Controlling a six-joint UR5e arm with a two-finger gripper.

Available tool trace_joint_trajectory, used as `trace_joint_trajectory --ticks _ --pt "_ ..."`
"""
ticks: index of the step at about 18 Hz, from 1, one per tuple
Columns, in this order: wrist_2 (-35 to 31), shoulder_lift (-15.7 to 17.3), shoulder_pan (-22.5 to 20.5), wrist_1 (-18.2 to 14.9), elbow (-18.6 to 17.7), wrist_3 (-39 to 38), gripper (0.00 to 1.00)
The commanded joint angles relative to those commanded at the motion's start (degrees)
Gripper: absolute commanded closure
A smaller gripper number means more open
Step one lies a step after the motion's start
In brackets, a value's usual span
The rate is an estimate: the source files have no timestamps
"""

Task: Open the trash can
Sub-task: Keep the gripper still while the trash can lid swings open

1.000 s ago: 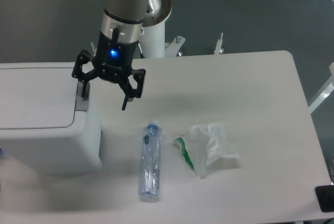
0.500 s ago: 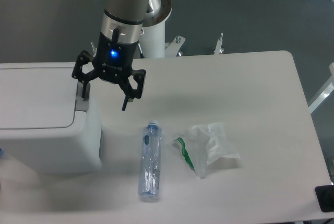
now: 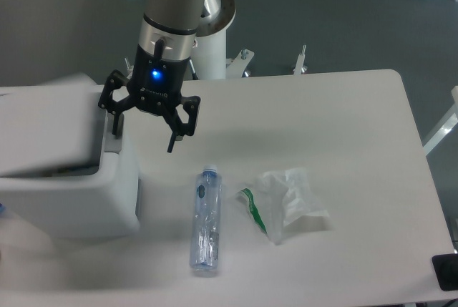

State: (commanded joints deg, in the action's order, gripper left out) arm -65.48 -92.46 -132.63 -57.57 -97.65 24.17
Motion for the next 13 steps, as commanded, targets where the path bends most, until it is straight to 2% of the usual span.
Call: trace_joint_trajectory --ticks 5,10,13 --pt "0.2 0.1 0.0 0.0 0.4 -1.8 0.00" --pt "0.2 0.0 -0.1 0.5 3.4 -0.9 0.00" --pt "-0.3 -0.4 -0.1 2.0 4.7 2.0 0.00"
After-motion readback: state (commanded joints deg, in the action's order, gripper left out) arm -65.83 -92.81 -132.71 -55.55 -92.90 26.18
